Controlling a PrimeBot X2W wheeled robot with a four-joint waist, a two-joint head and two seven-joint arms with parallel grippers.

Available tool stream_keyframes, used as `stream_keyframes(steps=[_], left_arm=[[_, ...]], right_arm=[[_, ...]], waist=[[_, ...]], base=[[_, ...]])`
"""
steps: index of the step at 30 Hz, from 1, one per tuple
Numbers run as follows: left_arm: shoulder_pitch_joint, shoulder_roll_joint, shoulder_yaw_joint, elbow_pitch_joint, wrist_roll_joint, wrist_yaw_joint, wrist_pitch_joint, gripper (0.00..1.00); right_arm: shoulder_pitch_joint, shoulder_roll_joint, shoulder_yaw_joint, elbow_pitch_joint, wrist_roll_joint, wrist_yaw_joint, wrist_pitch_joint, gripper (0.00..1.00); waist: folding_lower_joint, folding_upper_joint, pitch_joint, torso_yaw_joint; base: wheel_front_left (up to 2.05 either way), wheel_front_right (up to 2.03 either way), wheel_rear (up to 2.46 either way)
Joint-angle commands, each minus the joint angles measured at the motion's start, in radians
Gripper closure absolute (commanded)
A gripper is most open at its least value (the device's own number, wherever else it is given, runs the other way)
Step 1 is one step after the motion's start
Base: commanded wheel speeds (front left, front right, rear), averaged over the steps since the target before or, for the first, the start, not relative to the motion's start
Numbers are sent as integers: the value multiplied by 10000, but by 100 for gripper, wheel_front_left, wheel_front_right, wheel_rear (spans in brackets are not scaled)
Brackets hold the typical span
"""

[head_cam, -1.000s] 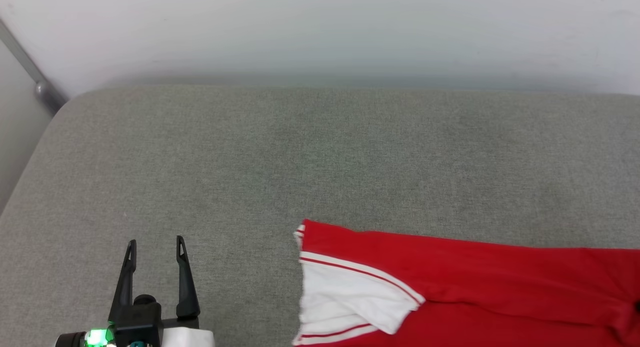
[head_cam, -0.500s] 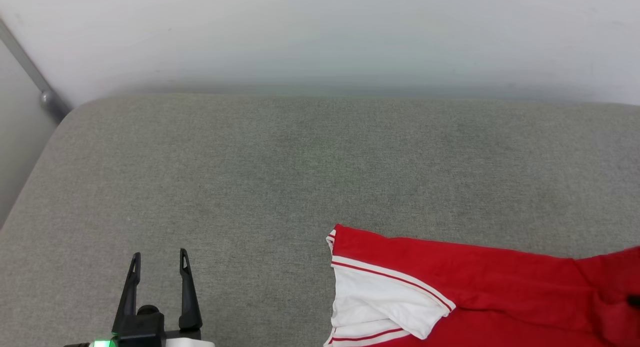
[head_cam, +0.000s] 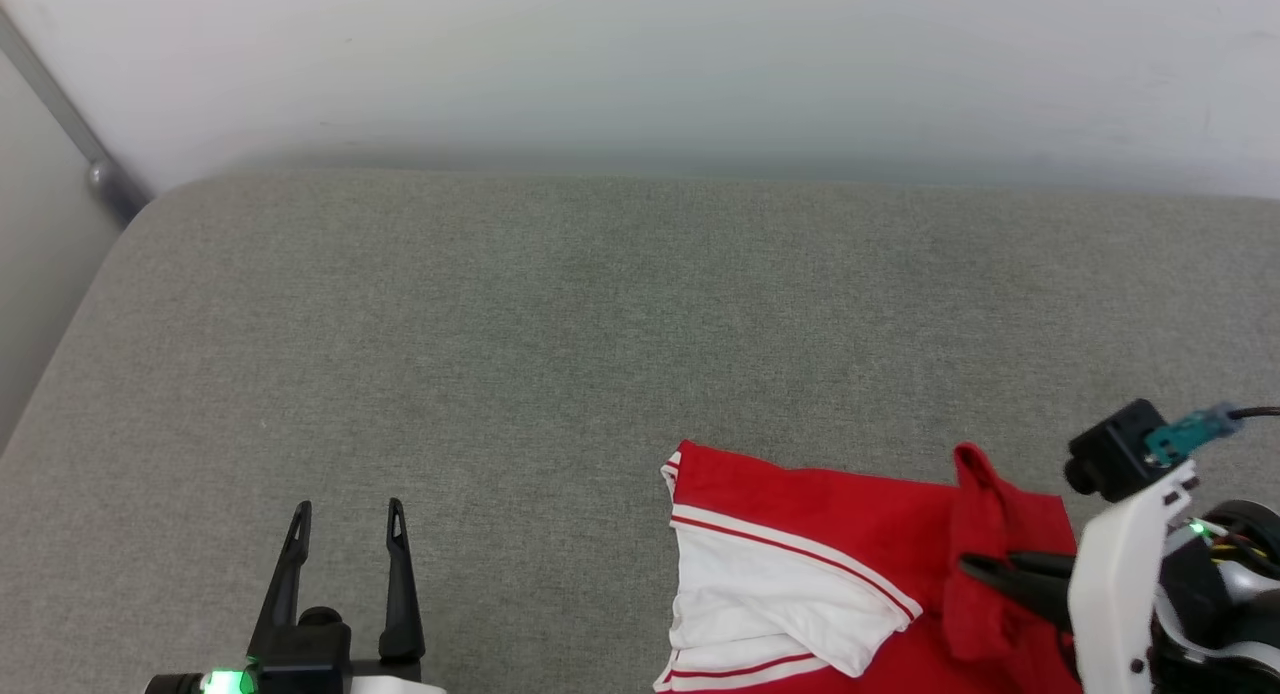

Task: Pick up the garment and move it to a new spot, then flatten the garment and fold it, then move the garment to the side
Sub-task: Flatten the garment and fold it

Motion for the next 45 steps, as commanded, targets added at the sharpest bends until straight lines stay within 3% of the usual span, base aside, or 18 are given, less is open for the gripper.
stream_keyframes(steps=[1, 10, 18, 28, 29, 30, 40, 45], left_arm=[[-188, -57, -31, 11, 59, -71, -22, 0], [-547, -190, -88, 97, 146, -243, -21, 0], [-975, -380, -168, 166, 136, -303, -21, 0], [-1159, -495, -181, 291, 113, -354, -21, 0], [-1055, -493, -128, 318, 103, -348, -22, 0], [-979, -488, -105, 335, 100, -352, -21, 0], [-466, -383, 145, 322, 55, -446, -22, 0], [-201, -369, 220, 222, 103, -523, -22, 0]], right_arm=[[-465, 224, 438, 71, -74, -5, 66, 100], [-2857, 1270, 3249, 1591, -274, -7, -56, 100], [-4562, 2263, 5278, 3509, -336, -5, -803, 100], [-5320, 2565, 6886, 5565, -308, -7, -1697, 100], [-5436, 2459, 7094, 5642, -236, -5, -1985, 64], [-5500, 2384, 7163, 5609, -155, -5, -2160, 0], [-5565, 1381, 6311, 4461, -586, -5, -4990, 0], [-4927, 1202, 4541, 4458, -1896, -7, -6916, 0]], waist=[[0, 0, 91, 39], [0, 0, 542, 215], [0, 0, 1084, 511], [0, 0, 1300, 678], [0, 0, 1189, 616], [0, 0, 1111, 578], [0, 0, 192, 24], [0, 0, -154, -326]], base=[[0, 0, 0], [0, 0, 0], [0, 0, 0], [0, 0, 0], [0, 0, 0], [0, 0, 0], [0, 0, 0], [0, 0, 0]])
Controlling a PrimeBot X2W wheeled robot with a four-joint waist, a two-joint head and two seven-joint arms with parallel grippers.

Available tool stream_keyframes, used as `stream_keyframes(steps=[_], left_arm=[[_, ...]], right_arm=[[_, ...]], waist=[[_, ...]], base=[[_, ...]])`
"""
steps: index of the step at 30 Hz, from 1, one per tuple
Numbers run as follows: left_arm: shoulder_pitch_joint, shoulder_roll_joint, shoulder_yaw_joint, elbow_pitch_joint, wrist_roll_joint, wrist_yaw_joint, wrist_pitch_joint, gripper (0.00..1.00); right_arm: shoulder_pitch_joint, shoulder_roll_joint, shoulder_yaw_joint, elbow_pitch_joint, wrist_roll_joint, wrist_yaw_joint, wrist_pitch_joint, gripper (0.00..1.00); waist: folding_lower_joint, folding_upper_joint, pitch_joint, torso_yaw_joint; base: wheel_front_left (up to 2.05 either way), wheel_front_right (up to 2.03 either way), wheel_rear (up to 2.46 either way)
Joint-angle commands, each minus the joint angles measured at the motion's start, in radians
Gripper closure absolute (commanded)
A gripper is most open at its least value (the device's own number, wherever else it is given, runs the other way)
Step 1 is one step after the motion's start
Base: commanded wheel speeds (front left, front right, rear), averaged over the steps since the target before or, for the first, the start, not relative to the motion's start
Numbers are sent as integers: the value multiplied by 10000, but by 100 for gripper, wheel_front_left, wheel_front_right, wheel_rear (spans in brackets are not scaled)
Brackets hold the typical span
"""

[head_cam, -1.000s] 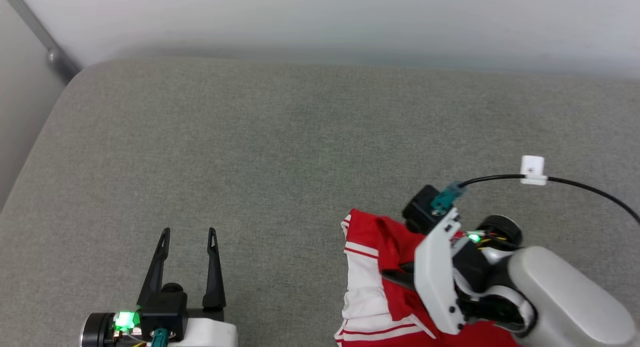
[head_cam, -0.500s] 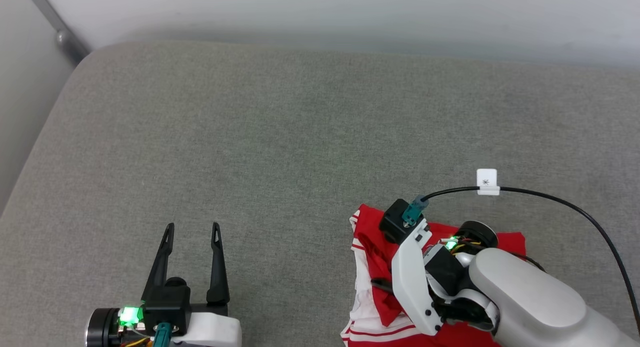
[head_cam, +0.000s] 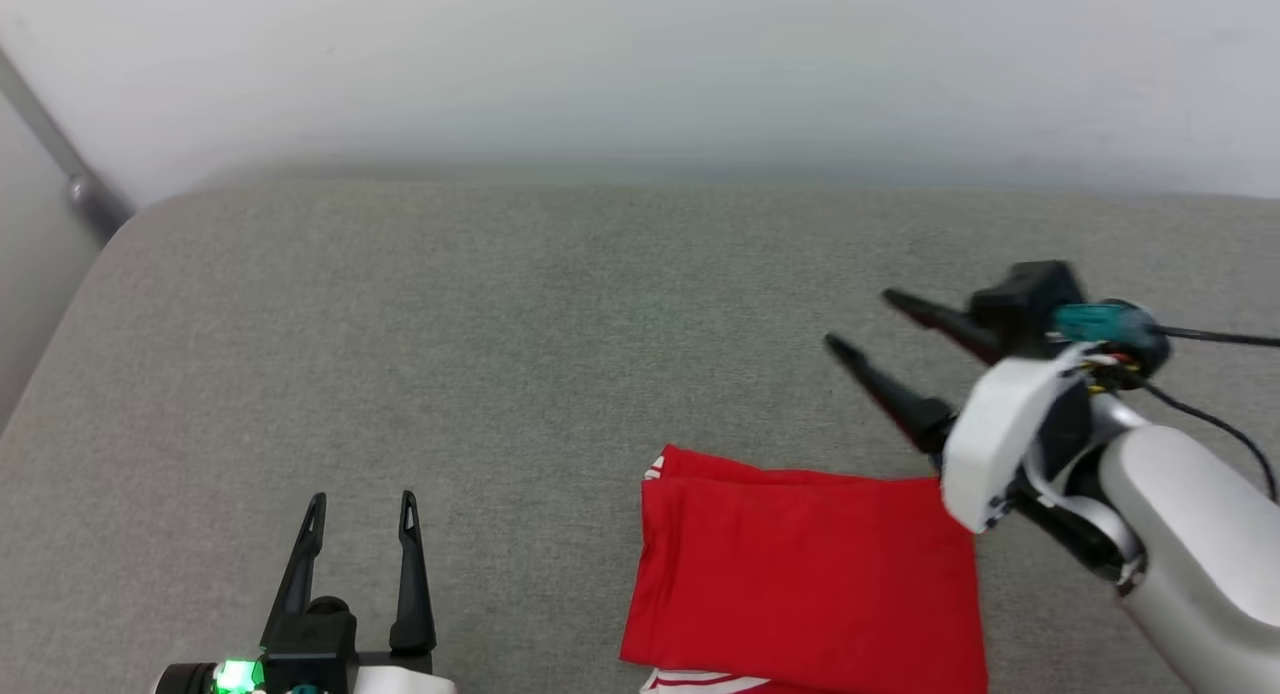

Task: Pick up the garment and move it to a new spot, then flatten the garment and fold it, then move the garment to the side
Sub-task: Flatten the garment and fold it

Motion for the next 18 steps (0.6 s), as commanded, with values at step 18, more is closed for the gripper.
stream_keyframes(steps=[18], left_arm=[[548, -48, 155, -155, 87, -197, -19, 0]], right_arm=[[4735, 2613, -6282, -538, -3410, -5, -4295, 0]], waist=[[0, 0, -776, -642]], base=[[0, 0, 0]])
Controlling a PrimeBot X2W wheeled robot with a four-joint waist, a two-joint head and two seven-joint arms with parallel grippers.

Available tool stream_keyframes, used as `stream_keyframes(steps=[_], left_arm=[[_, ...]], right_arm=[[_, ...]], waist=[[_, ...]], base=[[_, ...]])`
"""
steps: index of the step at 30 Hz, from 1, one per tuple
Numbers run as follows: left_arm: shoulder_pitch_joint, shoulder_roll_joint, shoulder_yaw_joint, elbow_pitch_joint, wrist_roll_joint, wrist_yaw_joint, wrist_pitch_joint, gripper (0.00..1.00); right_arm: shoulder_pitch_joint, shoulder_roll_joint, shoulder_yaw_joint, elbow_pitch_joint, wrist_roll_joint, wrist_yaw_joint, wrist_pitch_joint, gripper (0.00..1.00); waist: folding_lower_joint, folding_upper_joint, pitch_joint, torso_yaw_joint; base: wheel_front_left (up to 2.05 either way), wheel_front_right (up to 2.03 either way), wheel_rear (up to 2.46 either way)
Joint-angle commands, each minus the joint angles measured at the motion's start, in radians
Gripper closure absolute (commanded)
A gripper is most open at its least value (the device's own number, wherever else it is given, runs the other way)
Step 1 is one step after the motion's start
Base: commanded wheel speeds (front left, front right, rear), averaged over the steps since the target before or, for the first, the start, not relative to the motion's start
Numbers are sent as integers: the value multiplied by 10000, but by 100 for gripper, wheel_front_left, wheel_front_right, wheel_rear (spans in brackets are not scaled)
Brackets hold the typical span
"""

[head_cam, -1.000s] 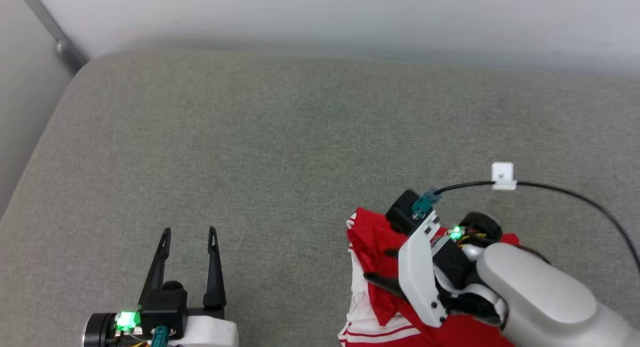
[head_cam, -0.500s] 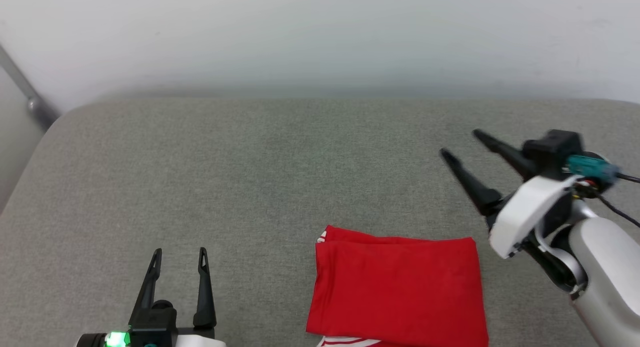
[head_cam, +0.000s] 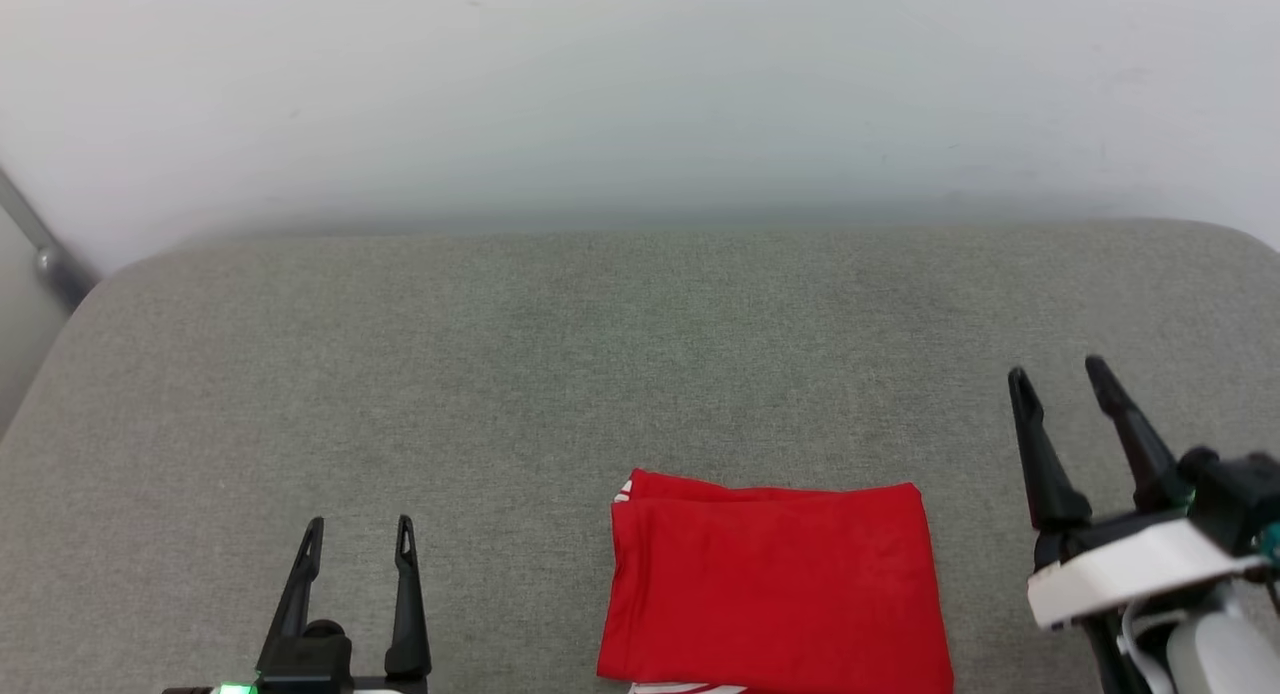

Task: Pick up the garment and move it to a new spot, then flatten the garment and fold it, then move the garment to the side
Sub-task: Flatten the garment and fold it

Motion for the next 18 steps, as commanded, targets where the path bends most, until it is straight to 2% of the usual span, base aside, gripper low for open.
stream_keyframes(steps=[1, 10, 18], left_arm=[[138, -37, 11, -39, 74, -12, -21, 0], [324, -61, 43, -6, 62, -123, -21, 0], [533, -83, -16, -9, 75, -271, -21, 0]], right_arm=[[397, 251, -176, -181, -177, -5, -115, 0], [2136, 1325, -852, -1097, -734, -7, -292, 0], [3079, 1726, -1129, -1744, -1051, -5, -323, 0]], waist=[[0, 0, -45, -13], [0, 0, -182, 15], [0, 0, -154, 119]], base=[[0, 0, 0], [0, 0, 0], [0, 0, 0]])
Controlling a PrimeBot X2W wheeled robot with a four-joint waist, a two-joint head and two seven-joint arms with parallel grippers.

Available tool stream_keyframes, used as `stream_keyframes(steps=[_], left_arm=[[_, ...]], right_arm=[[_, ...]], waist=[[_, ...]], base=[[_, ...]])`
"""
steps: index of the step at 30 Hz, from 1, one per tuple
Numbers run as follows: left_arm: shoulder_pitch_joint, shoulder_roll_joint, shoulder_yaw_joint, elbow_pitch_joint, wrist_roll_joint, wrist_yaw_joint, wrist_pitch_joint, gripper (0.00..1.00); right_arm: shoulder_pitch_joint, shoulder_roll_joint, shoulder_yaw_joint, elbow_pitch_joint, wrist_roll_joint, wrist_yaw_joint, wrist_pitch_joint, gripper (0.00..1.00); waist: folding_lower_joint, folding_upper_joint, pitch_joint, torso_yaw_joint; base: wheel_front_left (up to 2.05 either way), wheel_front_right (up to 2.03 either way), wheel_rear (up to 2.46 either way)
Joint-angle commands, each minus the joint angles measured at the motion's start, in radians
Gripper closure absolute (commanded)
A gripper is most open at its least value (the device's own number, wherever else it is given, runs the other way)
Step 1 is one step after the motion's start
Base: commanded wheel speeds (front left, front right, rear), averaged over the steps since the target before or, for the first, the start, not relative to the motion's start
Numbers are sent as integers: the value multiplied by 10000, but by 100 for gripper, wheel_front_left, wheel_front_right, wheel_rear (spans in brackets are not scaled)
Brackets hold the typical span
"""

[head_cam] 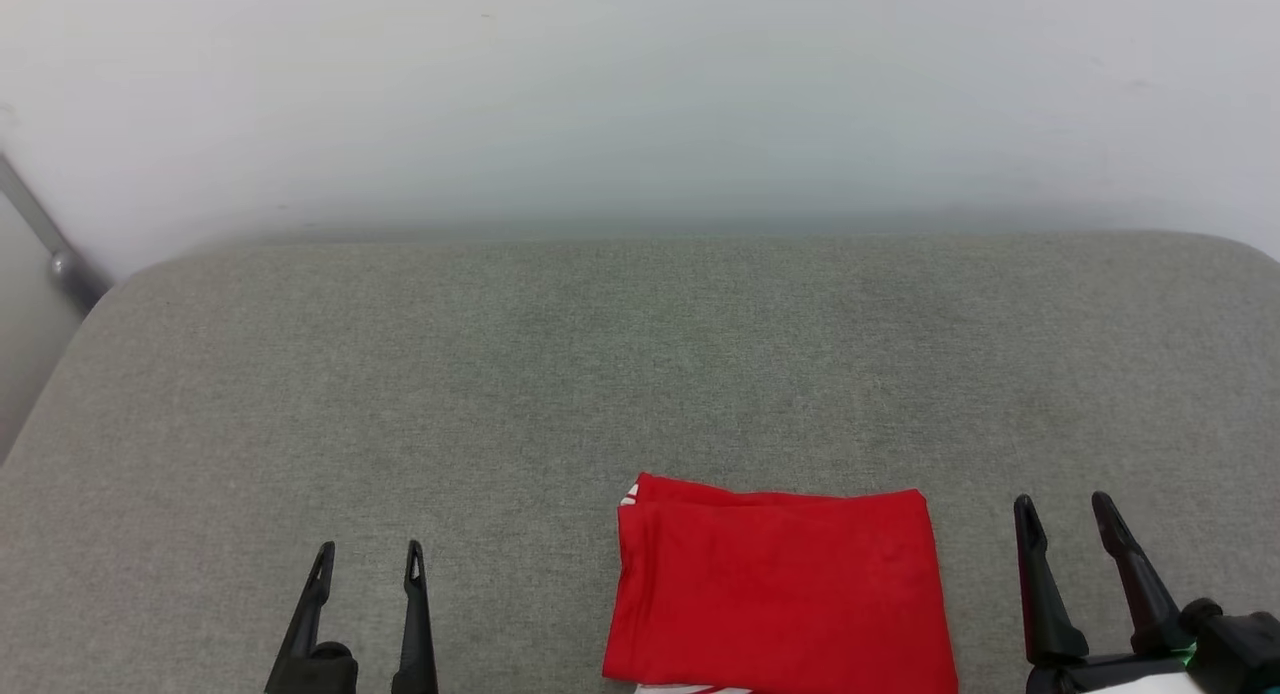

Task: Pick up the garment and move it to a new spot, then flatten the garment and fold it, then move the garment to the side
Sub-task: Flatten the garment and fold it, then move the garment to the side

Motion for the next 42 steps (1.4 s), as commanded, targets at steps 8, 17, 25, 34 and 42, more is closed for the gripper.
stream_keyframes(steps=[8, 17, 25, 34, 42], left_arm=[[211, -71, 7, -64, 23, -105, -19, 0], [251, -142, 72, -106, 14, -111, -19, 0], [204, -232, 113, -56, -9, -100, -19, 0], [-24, -317, 129, -5, -45, -144, -19, 0], [-306, -375, 99, -92, -94, -189, -19, 0]], right_arm=[[505, 204, -131, -325, -148, -5, -53, 0], [266, 226, -215, -468, -234, -7, -56, 0], [-1082, -597, -551, -1279, -367, -5, 488, 0], [-3025, -3020, 434, -1474, 813, -7, 4876, 0], [-3244, -4651, 1292, -1270, 4327, -5, 9787, 0]], waist=[[0, 0, 57, 119], [0, 0, 37, 161], [0, 0, 12, 143], [0, 0, 183, 255], [0, 0, 804, 374]], base=[[0, 0, 0], [0, 0, 0], [0, 0, 0], [0, 0, 0], [0, 0, 0]])
